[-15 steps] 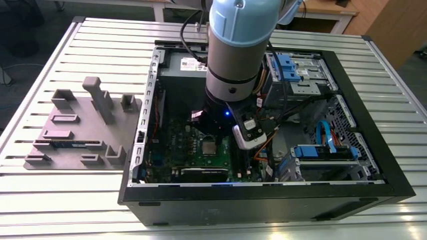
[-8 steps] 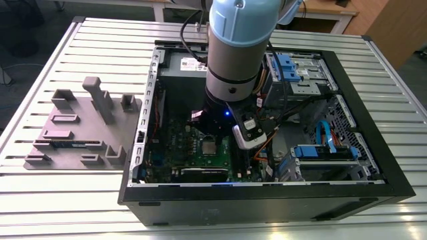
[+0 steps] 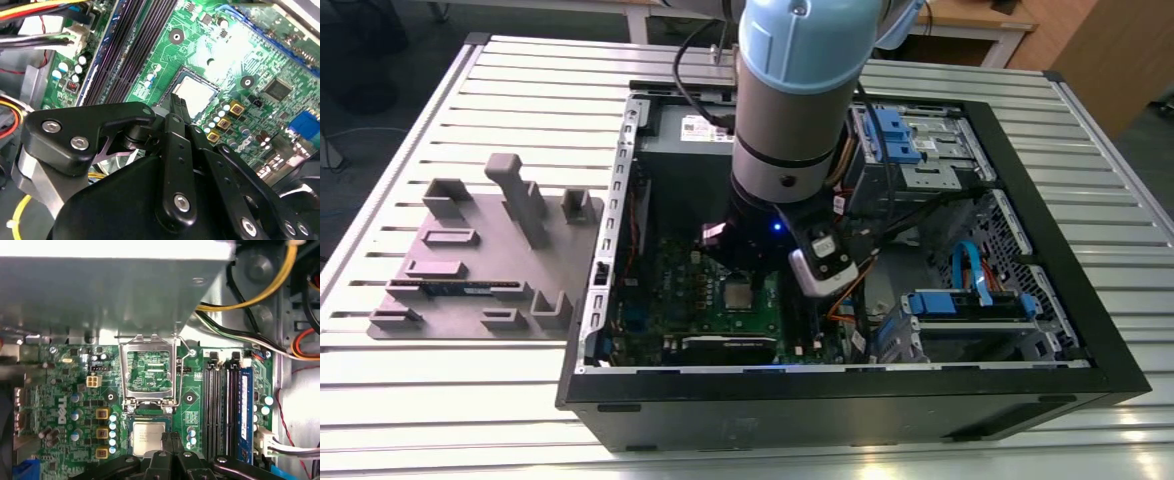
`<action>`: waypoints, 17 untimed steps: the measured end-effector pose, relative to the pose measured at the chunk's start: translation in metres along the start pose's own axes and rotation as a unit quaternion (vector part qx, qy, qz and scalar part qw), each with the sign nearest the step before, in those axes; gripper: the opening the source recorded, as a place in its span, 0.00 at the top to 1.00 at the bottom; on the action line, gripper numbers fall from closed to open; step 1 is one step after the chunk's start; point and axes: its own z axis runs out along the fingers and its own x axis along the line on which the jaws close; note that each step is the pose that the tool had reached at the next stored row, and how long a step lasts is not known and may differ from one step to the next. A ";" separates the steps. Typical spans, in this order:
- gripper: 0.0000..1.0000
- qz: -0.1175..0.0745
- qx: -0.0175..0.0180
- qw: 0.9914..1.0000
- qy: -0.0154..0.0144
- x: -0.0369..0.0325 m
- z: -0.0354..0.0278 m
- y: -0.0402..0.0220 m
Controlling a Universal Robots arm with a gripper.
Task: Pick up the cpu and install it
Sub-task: 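Close the cpu cover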
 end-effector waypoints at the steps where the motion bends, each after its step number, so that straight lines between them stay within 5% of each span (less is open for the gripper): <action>1: 0.89 -0.009 0.000 1.000 0.000 0.0000 0.0001 0.0000; 5: 0.89 -0.045 0.000 0.999 0.001 0.0000 0.0003 0.0000; 9: 0.89 -0.082 0.000 0.997 0.002 0.0000 0.0006 0.0000; 13: 0.89 -0.118 -0.001 0.993 0.003 0.0000 0.0009 0.0000; 17: 0.89 -0.154 -0.001 0.988 0.004 0.0000 0.0011 0.0000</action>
